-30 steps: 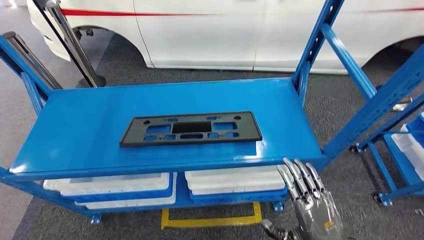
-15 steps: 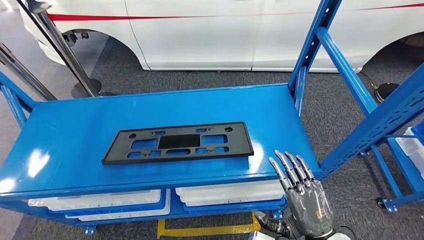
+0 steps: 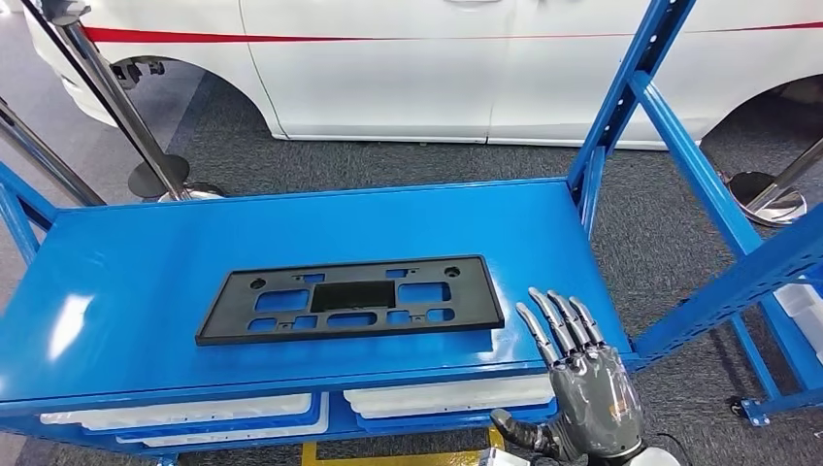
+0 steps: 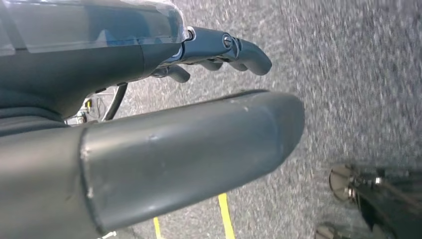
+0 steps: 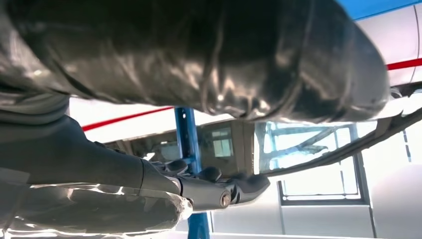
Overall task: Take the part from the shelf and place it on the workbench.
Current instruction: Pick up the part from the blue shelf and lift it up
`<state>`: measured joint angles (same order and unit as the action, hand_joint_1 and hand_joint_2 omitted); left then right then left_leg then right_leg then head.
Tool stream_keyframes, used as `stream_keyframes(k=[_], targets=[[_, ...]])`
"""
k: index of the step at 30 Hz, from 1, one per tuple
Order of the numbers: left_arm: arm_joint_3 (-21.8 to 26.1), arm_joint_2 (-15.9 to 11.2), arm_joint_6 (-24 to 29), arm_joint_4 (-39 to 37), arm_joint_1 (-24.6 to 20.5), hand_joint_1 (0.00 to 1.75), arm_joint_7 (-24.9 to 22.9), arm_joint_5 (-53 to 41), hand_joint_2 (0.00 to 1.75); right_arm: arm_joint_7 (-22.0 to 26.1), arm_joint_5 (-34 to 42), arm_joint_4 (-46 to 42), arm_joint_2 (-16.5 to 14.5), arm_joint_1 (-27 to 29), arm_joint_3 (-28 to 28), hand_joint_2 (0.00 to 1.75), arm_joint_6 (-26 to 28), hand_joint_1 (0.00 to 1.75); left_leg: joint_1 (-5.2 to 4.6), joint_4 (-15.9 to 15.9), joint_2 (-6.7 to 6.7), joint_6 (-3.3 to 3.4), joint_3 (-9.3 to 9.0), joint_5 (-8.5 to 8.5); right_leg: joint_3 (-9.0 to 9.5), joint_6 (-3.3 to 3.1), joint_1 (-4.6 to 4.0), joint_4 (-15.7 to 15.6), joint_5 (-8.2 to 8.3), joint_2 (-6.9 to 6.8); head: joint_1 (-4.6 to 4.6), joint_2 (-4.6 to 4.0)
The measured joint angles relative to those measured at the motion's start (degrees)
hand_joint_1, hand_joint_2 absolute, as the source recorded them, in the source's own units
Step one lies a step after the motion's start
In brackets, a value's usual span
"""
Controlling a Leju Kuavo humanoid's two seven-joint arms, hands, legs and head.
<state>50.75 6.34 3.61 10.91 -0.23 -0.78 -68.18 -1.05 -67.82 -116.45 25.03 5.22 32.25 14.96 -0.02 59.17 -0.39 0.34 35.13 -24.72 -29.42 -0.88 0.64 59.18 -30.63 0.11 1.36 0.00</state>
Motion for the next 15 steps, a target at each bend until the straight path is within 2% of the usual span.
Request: stream_keyframes(k=[4,7,15], targets=[[-0.1,0.0,-0.2,0.0,-0.1,0.0,0.5,-0.5,0.0,-0.2,2.1,0.0,-0.6,-0.3,0.4,0.0,-2.3,0.0,-0.09,0.0,-0.03,0.56,-0.14,-0.35,0.43,0.38,0.06,-0.7,-0.06,-0.05,-0.01,0.0],[-0.3,0.0,-0.7,0.0,-0.2,0.0,0.7,-1.1,0.0,-0.6,4.6,0.2,-2.1,-1.5,1.6,0.0,-5.1,0.0,-0.12,0.0,0.01,0.69,-0.16,-0.4,0.5,0.67,0.08,-0.9,0.01,-0.03,-0.01,0.0],[-0.6,0.0,-1.6,0.0,-0.2,0.0,1.5,-2.2,0.0,-1.0,14.9,4.2,-7.8,-9.6,5.5,0.0,-11.4,0.0,-0.13,0.0,0.01,0.92,-0.18,-0.22,0.49,1.11,0.07,-0.9,0.25,-0.03,0.0,0.0]])
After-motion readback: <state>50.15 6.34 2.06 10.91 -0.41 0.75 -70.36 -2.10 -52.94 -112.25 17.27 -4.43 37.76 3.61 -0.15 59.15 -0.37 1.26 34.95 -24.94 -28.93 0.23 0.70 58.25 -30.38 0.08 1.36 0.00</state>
